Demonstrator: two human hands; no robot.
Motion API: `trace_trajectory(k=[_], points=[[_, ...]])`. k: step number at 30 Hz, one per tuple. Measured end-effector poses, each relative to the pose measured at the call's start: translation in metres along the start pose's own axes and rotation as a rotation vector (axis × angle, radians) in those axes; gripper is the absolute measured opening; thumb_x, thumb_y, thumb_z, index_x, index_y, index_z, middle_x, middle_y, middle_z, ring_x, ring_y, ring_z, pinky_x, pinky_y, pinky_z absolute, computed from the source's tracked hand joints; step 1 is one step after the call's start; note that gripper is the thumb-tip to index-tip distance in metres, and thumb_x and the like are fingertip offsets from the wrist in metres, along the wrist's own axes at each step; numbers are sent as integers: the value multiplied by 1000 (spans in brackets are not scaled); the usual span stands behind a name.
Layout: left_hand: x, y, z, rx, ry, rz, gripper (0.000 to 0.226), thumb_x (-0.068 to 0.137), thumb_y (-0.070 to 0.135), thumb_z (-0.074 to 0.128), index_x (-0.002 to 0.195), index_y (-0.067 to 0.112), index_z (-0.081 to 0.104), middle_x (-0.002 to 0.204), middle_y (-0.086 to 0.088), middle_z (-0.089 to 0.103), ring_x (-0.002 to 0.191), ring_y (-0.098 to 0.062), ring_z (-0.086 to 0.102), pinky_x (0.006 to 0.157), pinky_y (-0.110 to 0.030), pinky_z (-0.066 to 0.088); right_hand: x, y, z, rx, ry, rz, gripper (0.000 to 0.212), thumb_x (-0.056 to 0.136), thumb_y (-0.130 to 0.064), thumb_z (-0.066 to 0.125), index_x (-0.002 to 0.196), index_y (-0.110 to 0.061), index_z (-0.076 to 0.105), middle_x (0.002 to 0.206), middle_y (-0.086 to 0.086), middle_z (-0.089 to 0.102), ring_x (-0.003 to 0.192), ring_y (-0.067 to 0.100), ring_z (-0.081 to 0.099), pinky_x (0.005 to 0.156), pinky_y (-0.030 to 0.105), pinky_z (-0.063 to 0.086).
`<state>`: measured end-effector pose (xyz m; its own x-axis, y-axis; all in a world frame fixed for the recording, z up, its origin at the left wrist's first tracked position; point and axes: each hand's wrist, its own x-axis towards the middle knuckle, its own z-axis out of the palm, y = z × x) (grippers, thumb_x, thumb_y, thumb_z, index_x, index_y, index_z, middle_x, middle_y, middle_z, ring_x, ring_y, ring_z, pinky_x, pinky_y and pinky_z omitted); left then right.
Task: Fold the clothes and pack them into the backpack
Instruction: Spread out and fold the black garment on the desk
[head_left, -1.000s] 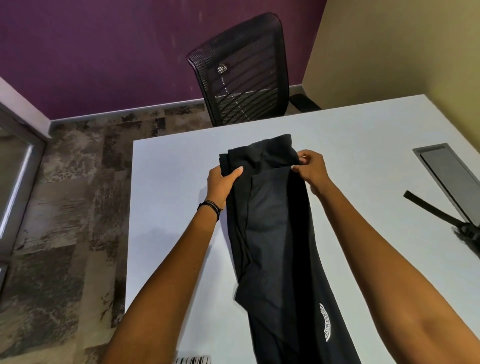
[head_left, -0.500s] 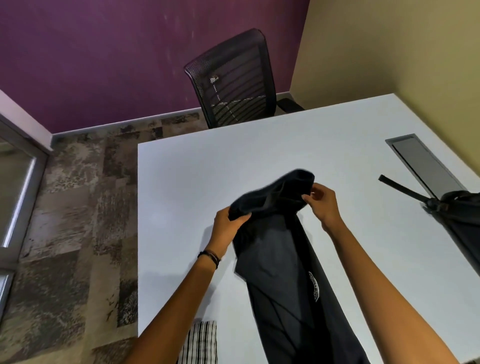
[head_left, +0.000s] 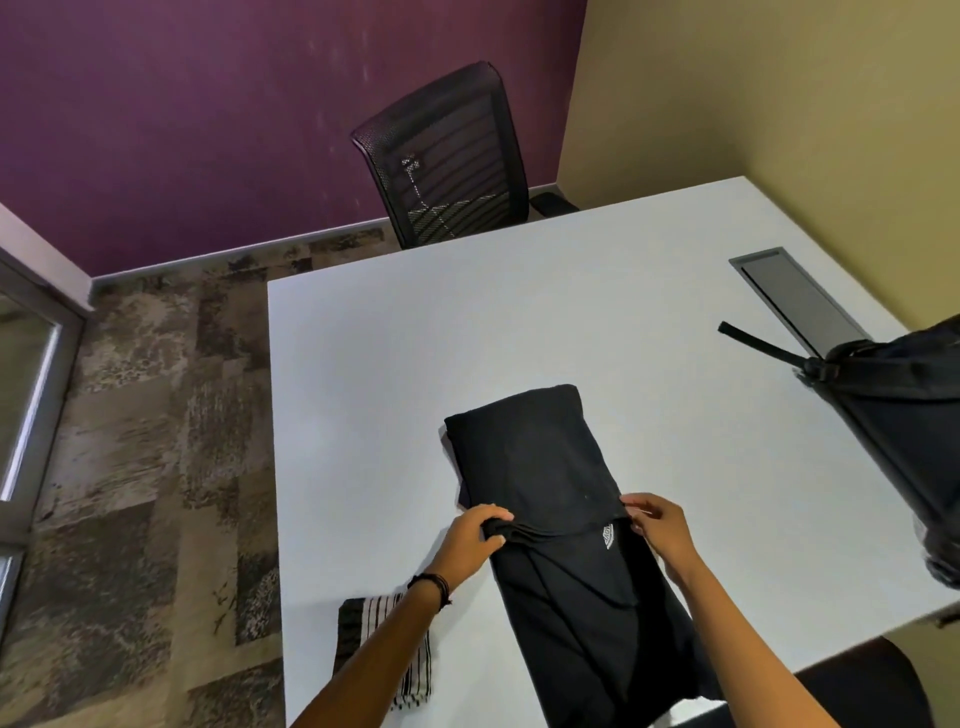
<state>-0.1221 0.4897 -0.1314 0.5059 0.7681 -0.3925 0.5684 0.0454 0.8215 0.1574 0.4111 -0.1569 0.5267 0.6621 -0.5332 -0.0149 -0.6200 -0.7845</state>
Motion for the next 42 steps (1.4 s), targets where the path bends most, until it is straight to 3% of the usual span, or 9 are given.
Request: trace_trajectory(k=[4, 8, 14, 19, 25, 29, 34, 38, 42], points=[[1, 9, -4, 46, -97, 31, 32, 87, 3, 61, 118, 7, 61, 122, -5, 58, 112, -14, 54, 97, -15, 41, -3, 7, 3, -17, 26, 19, 34, 83, 8, 52, 79, -22, 68, 98, 12, 69, 93, 29, 64, 83, 35, 51], [2, 18, -5, 33, -132, 11, 29, 87, 18, 65, 116, 15, 62, 116, 5, 58, 108, -8, 55, 90, -9, 43, -6, -6, 9, -47, 54, 25, 10, 91, -14, 54, 91, -20, 62, 101, 10, 66, 91, 27, 63, 83, 39, 52], [3, 25, 14, 338, 383, -117, 32, 88, 25, 61, 116, 13, 53, 119, -9, 44, 113, -24, 44, 89, -25, 42, -1, -16, 22, -74, 15, 165, 26, 87, -29, 62, 103, -9, 57, 98, 10, 58, 88, 24, 59, 57, 25, 45], [6, 17, 18, 51, 247, -269, 39, 87, 14, 63, 121, 6, 44, 123, -18, 46, 109, -34, 53, 96, -37, 48, 5, -21, 23, -82, 8, 177, 12, 85, -12, 64, 76, -9, 55, 78, 14, 59, 60, 18, 53, 55, 25, 42], [10, 16, 10, -208, 227, -188, 25, 86, -1, 60, 108, 8, 54, 91, -13, 55, 77, -22, 54, 72, -25, 51, 6, -41, 10, 0, 106, 46, 23, 81, 2, 61, 66, -16, 60, 74, 8, 62, 70, 22, 59, 72, 38, 50], [12, 11, 4, -279, 239, -134, 27, 86, -4, 58, 106, 14, 56, 97, -11, 59, 84, -25, 60, 78, -33, 56, 0, -45, 1, 23, 93, -38, 21, 80, 2, 61, 73, -17, 64, 78, 4, 64, 80, 23, 60, 81, 37, 48], [-1, -1, 13, -126, 12, -238, 33, 82, -8, 59, 102, 17, 51, 94, -12, 52, 88, -27, 56, 86, -35, 52, -9, -26, -7, -37, 70, 55, 26, 78, 5, 55, 92, -13, 66, 98, 12, 65, 86, 23, 60, 80, 32, 48], [-20, 3, 27, 316, 248, -97, 31, 86, 2, 61, 114, 12, 53, 116, -9, 47, 108, -22, 48, 91, -21, 42, -32, -5, -25, -136, 143, 82, 22, 83, 2, 57, 101, -4, 67, 97, 11, 63, 89, 22, 56, 82, 29, 43], [-39, 17, 41, 659, 234, 146, 48, 90, 0, 48, 135, 17, 43, 143, -9, 35, 130, -24, 35, 107, -27, 33, -57, 24, -46, -273, 163, 90, 19, 87, -4, 58, 105, 0, 64, 111, 14, 64, 105, 31, 58, 87, 30, 41]])
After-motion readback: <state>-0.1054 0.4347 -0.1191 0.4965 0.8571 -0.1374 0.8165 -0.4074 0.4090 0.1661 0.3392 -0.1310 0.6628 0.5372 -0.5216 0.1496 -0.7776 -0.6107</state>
